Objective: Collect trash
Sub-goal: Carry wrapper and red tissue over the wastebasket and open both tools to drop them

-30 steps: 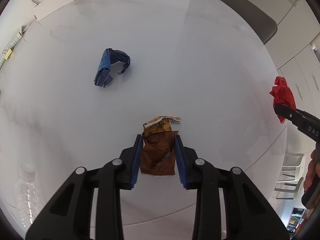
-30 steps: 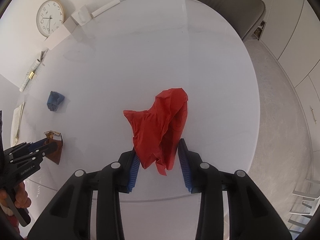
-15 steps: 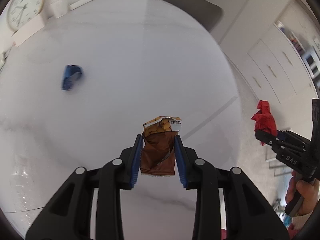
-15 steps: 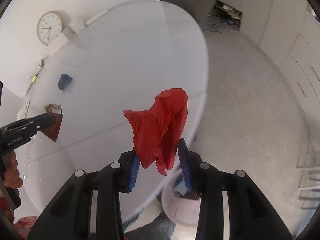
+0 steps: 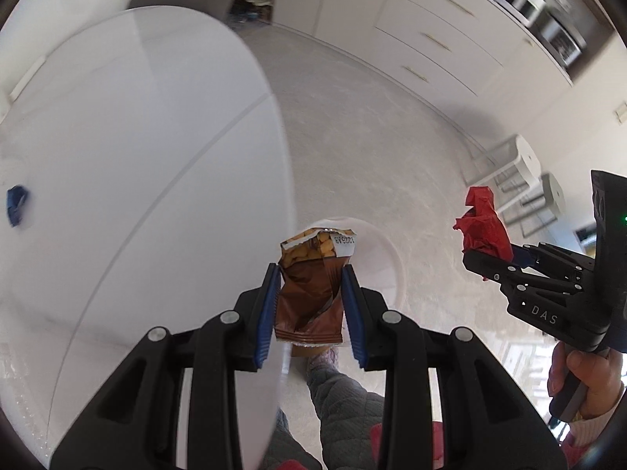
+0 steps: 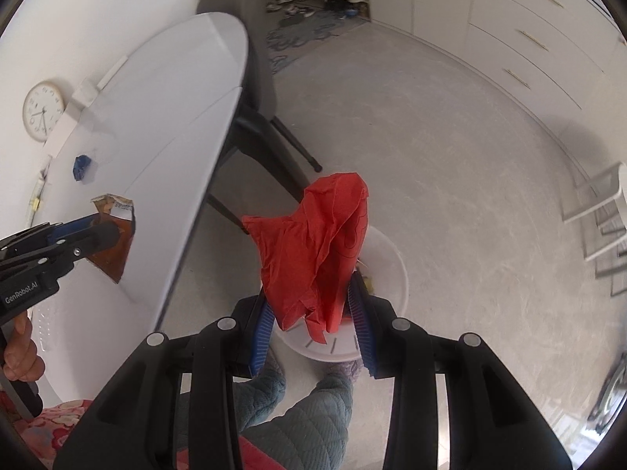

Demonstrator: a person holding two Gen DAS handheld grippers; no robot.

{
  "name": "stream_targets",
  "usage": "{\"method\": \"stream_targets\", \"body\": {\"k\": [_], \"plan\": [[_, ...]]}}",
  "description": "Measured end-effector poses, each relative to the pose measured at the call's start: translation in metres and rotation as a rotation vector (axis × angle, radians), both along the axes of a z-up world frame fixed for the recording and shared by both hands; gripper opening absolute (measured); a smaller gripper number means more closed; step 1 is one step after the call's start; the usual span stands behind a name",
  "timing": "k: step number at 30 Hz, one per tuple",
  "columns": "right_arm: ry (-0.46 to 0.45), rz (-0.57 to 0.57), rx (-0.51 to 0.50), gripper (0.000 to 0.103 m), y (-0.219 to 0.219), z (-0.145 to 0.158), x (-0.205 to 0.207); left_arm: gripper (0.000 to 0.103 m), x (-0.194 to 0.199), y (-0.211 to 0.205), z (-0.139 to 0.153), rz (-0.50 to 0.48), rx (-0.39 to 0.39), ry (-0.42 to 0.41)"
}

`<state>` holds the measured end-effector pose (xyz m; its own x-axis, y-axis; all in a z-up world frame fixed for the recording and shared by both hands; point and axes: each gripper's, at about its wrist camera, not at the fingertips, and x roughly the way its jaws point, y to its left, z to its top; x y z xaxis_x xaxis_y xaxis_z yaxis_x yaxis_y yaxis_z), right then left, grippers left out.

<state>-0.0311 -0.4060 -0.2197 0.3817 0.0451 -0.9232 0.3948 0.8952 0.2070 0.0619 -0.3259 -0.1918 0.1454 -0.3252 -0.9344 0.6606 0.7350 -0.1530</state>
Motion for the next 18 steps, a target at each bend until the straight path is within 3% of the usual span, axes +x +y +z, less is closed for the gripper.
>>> {"method": "stream_targets", "body": {"k": [8, 14, 16, 18], "plan": [[0.003, -0.074, 0.007, 0.037, -0.022, -0.002, -0.042, 0.031, -0.036, -0.063, -0.03, -0.147, 0.054, 0.033], [0.003, -0.08, 0.018, 0.038, -0.035, -0.006, -0.057, 0.031, -0.046, -0.09, -0.056, -0.192, 0.094, 0.08], [0.005, -0.077, 0.022, 0.038, -0.039, -0.007, -0.061, 0.034, -0.05, -0.096, -0.064, -0.205, 0.117, 0.078], [0.006, -0.076, 0.026, 0.038, -0.042, -0.009, -0.065, 0.044, -0.054, -0.097, -0.068, -0.212, 0.131, 0.081]]}}
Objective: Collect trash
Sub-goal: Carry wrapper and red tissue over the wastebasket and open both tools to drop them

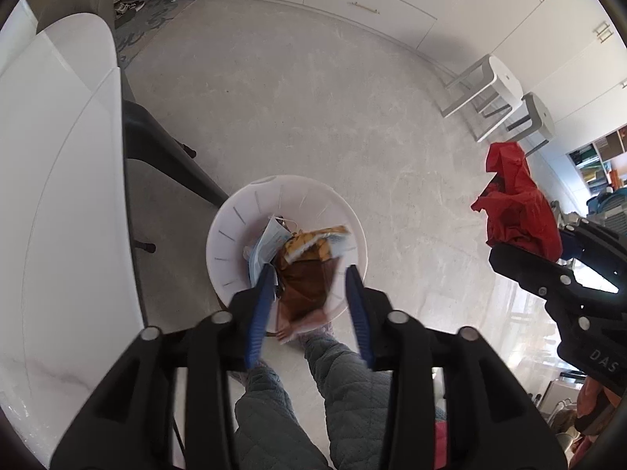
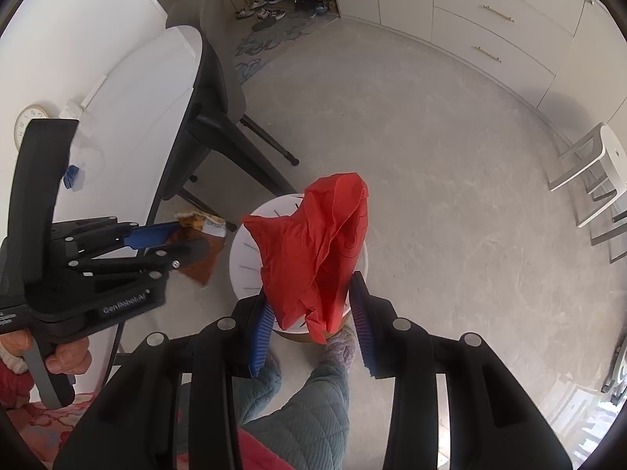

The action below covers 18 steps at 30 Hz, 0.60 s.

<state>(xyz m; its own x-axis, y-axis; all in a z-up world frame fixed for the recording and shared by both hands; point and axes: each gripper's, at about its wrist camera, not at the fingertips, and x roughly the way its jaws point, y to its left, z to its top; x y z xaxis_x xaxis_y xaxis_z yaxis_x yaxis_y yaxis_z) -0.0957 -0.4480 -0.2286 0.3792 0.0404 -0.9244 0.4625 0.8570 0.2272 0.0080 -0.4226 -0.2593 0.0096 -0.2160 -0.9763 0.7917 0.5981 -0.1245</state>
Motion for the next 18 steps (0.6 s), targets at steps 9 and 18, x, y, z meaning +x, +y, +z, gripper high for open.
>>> {"method": "stream_targets", "body": {"k": [9, 18], "plan": [[0.002, 0.008, 0.011, 0.039, -0.002, -0.002, -0.004, 0.061, -0.003, 0.001, 0.003, 0.028, 0.011, -0.009], [0.0, 0.008, 0.014, 0.039, 0.003, -0.003, -0.003, 0.076, 0.002, 0.009, 0.025, 0.068, -0.023, -0.039]]}}
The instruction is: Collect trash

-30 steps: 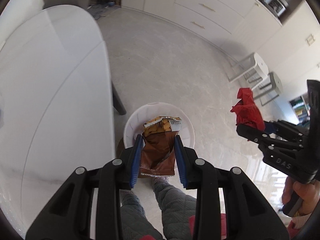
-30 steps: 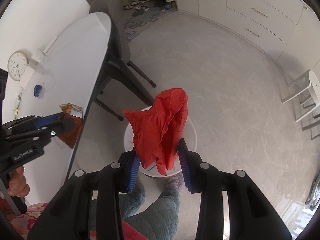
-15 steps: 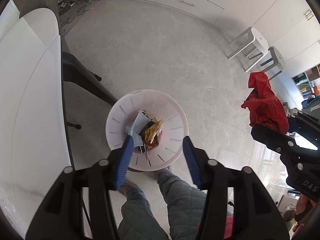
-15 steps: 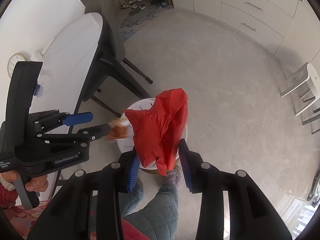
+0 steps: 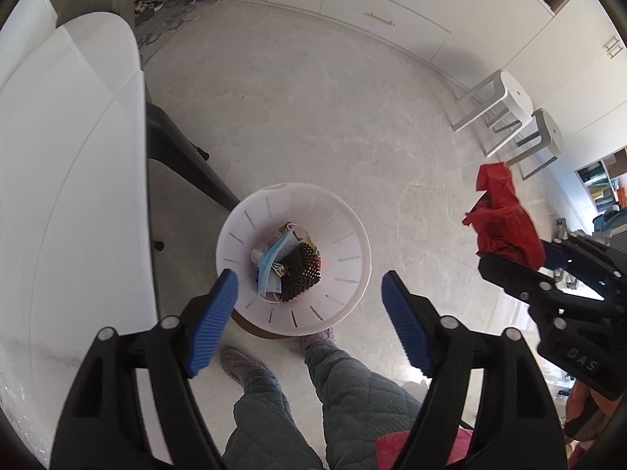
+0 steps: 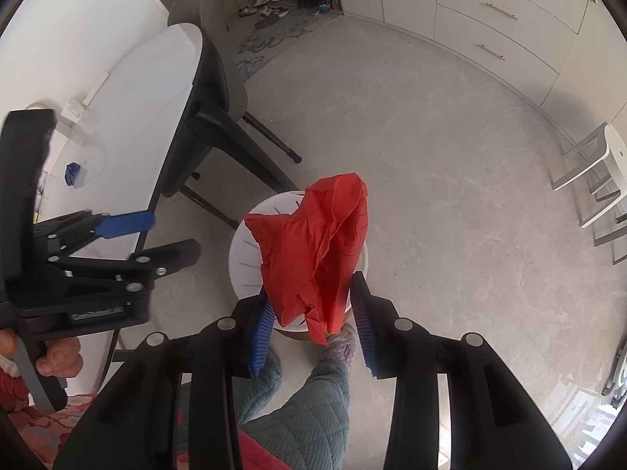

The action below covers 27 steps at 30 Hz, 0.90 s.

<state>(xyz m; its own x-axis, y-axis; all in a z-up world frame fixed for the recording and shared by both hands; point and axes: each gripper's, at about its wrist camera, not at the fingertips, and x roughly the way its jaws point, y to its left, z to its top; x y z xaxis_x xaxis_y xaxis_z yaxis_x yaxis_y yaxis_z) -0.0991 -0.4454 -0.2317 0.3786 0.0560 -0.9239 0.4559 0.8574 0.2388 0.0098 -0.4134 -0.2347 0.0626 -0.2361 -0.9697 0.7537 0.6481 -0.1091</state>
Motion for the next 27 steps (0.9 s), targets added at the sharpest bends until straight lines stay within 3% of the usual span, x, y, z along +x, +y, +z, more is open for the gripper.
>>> {"method": "stream_targets", "body": {"k": [4, 12, 15, 17, 23, 27], "plan": [[0.003, 0.009, 0.02, 0.039, 0.003, -0.008, 0.007, 0.086, 0.006, 0.015, 0.017, 0.042, -0.017, -0.027], [0.02, 0.071, 0.045, 0.041, 0.019, -0.029, 0.034, 0.091, 0.026, 0.054, 0.037, 0.142, -0.034, -0.055], [0.033, 0.098, 0.047, 0.056, 0.027, -0.037, 0.045, 0.091, 0.034, 0.069, 0.041, 0.182, -0.036, -0.057], [0.039, 0.109, 0.044, 0.074, 0.031, -0.04, 0.051, 0.091, 0.038, 0.077, 0.042, 0.201, -0.034, -0.06], [0.054, 0.115, 0.033, 0.089, 0.042, -0.039, 0.062, 0.091, 0.046, 0.097, 0.045, 0.255, -0.041, -0.061], [0.042, 0.116, 0.008, 0.093, 0.046, -0.029, 0.066, 0.091, 0.051, 0.105, 0.047, 0.271, -0.044, -0.064]]}}
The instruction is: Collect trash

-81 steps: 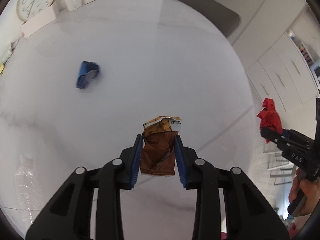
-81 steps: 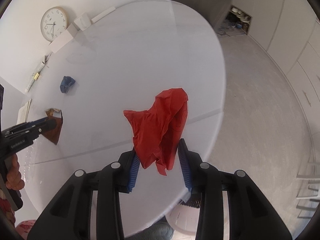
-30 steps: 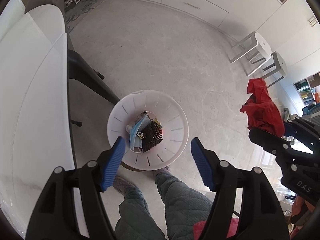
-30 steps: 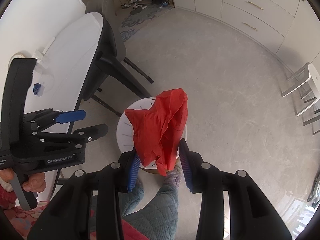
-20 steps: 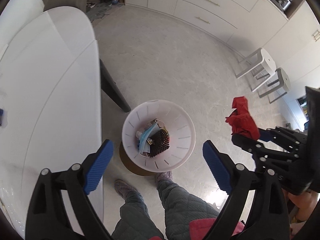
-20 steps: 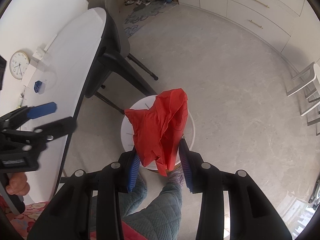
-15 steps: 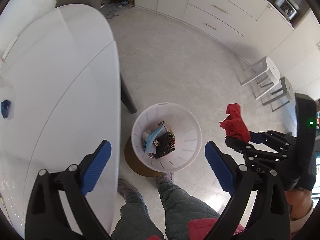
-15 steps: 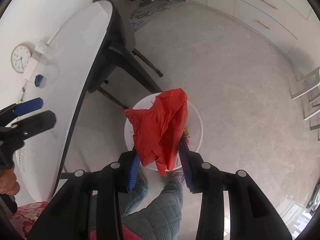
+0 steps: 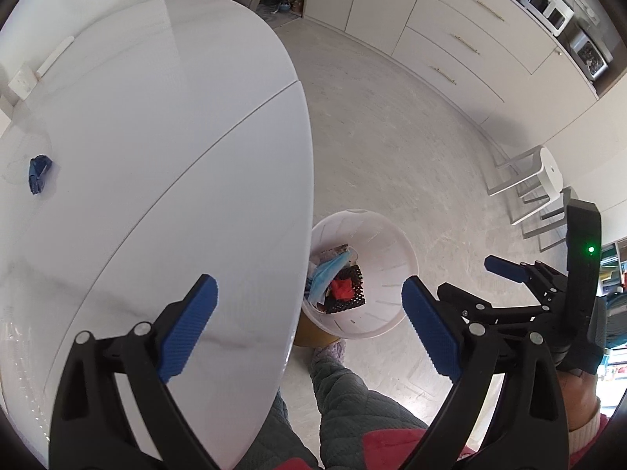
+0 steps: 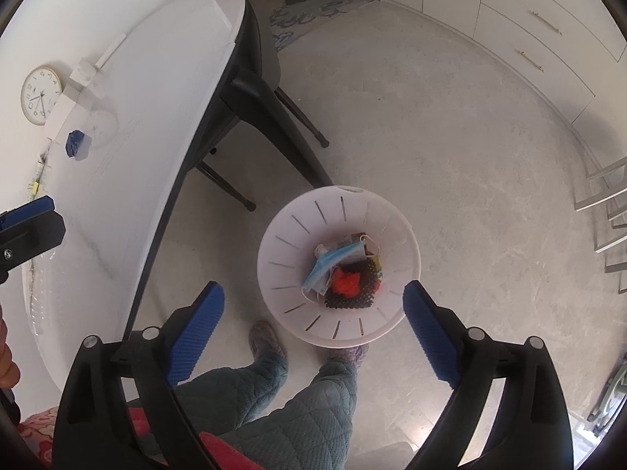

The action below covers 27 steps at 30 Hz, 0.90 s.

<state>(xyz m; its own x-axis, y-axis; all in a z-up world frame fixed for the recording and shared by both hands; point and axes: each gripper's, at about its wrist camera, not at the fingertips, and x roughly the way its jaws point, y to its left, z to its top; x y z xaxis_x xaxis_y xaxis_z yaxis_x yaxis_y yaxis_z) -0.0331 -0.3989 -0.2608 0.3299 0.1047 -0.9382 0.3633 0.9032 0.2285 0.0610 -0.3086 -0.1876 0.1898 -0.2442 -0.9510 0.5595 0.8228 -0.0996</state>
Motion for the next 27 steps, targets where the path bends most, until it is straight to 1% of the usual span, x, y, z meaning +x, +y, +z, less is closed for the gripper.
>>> {"method": "stream_targets", "body": {"k": [5, 15, 18, 22, 27], "plan": [[-0.017, -0.004, -0.008, 0.096, 0.005, 0.01, 0.007, 0.091, 0.002, 0.004, 0.002, 0.01, -0.007, 0.001], [-0.017, -0.001, -0.017, 0.096, 0.011, 0.021, 0.016, 0.091, 0.005, 0.013, 0.005, 0.024, -0.028, 0.003], [-0.018, 0.006, -0.027, 0.1, 0.016, 0.027, 0.022, 0.091, 0.007, 0.021, 0.011, 0.045, -0.041, -0.004], [-0.027, 0.049, -0.037, 0.1, 0.032, 0.036, 0.038, 0.091, 0.013, 0.047, 0.019, 0.093, -0.048, -0.026], [-0.047, 0.145, -0.043, 0.1, 0.072, 0.049, 0.074, 0.092, 0.025, 0.103, 0.026, 0.19, -0.045, -0.047]]}}
